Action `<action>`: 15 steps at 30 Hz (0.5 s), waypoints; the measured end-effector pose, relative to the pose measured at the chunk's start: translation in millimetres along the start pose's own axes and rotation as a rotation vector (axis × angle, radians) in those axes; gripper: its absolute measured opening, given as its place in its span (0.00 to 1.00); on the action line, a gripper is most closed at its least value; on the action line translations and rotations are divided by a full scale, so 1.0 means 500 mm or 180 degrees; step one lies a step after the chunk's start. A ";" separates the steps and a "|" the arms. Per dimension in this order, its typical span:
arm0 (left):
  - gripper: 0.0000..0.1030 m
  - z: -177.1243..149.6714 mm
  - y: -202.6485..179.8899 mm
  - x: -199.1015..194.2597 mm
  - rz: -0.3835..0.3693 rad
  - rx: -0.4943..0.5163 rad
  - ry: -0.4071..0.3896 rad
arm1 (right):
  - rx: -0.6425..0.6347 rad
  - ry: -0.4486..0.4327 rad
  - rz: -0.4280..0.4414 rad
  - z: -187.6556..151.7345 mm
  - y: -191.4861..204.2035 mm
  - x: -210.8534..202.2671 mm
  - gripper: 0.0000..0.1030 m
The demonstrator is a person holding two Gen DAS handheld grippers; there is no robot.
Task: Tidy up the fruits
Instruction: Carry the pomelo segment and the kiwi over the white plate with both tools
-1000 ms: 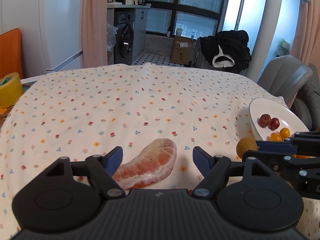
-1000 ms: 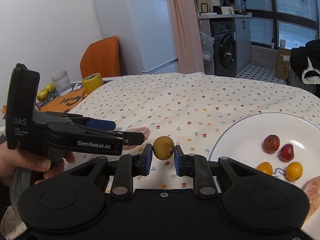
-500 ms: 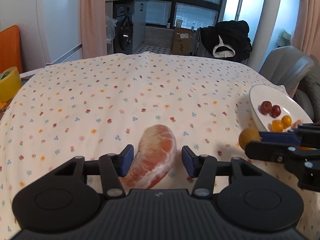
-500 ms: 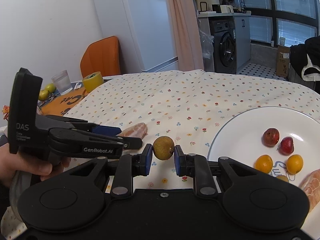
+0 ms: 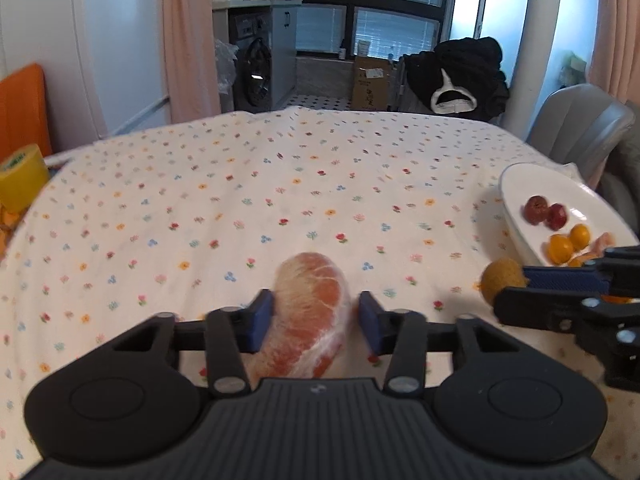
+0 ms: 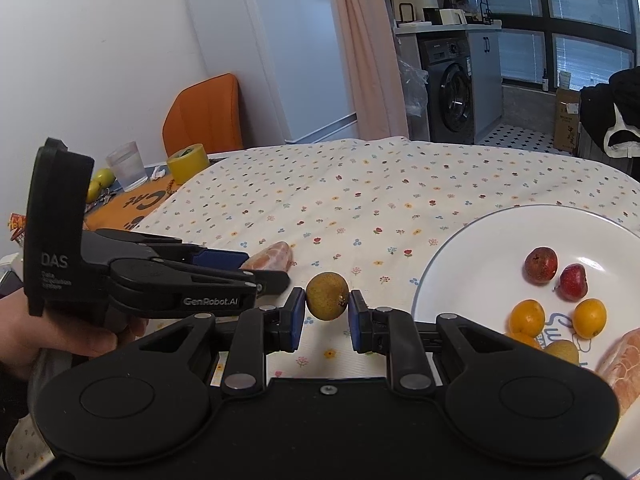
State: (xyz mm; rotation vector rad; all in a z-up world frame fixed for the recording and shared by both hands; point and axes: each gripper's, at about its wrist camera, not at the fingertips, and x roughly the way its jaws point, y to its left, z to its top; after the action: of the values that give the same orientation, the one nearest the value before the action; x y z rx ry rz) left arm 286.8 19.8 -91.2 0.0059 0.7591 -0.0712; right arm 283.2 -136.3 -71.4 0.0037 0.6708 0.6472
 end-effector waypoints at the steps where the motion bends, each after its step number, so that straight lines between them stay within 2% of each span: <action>1: 0.39 0.001 0.000 -0.001 -0.0001 -0.0003 -0.0001 | 0.0003 0.0002 -0.0001 -0.001 -0.001 0.001 0.21; 7: 0.38 -0.002 0.006 -0.019 -0.0063 -0.0087 0.0002 | -0.0001 0.0003 0.0002 -0.005 0.002 0.000 0.21; 15: 0.38 0.003 -0.003 -0.077 -0.0077 -0.0110 -0.0180 | -0.0002 -0.0050 -0.0025 -0.005 0.002 -0.022 0.21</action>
State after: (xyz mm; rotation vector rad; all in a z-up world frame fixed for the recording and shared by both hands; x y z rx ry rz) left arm 259.8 20.9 -63.4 -0.0381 0.7037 -0.0811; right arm 274.9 -142.1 -66.9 0.0057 0.6553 0.6394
